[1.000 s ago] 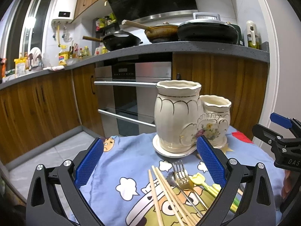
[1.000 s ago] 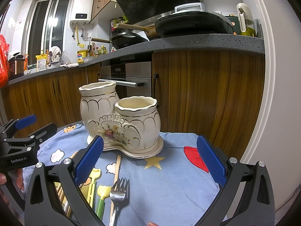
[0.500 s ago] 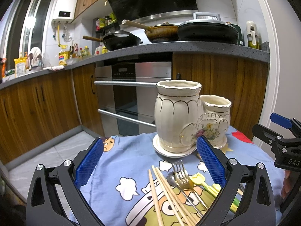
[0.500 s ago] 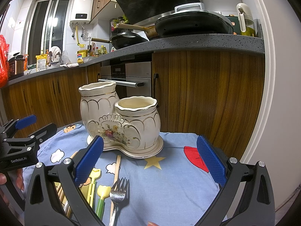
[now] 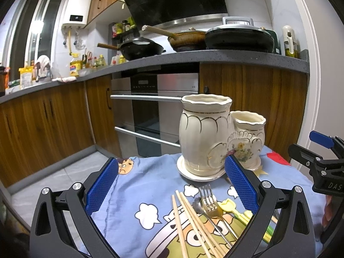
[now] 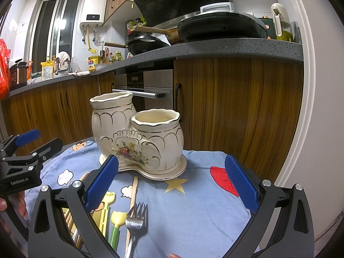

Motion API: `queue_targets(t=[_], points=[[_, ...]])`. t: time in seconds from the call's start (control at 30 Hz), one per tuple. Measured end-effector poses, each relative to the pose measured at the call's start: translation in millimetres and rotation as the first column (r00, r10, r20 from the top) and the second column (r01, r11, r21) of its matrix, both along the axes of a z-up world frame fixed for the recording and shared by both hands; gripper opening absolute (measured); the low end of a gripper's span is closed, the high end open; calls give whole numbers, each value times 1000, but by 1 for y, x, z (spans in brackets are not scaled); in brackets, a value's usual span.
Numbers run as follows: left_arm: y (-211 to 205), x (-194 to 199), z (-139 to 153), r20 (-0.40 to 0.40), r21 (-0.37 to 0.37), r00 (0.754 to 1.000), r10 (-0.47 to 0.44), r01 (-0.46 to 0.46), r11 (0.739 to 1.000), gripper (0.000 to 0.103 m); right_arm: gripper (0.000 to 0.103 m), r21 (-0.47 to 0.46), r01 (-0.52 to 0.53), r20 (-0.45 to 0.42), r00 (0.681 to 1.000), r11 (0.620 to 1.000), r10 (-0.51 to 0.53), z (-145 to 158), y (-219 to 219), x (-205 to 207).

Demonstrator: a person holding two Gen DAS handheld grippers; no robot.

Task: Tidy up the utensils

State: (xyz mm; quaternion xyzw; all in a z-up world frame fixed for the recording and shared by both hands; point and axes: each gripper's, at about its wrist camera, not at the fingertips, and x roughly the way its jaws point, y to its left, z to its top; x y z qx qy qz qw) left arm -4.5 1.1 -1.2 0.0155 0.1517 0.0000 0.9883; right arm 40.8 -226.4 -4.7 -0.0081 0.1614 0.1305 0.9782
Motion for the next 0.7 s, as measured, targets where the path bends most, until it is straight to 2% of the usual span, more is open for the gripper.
queue_targets(t=[0.7], points=[[4,-3,3,10,0,999,30,-30,1000,98,98,6,6,4,1000,1000,-6,-1,0,1]])
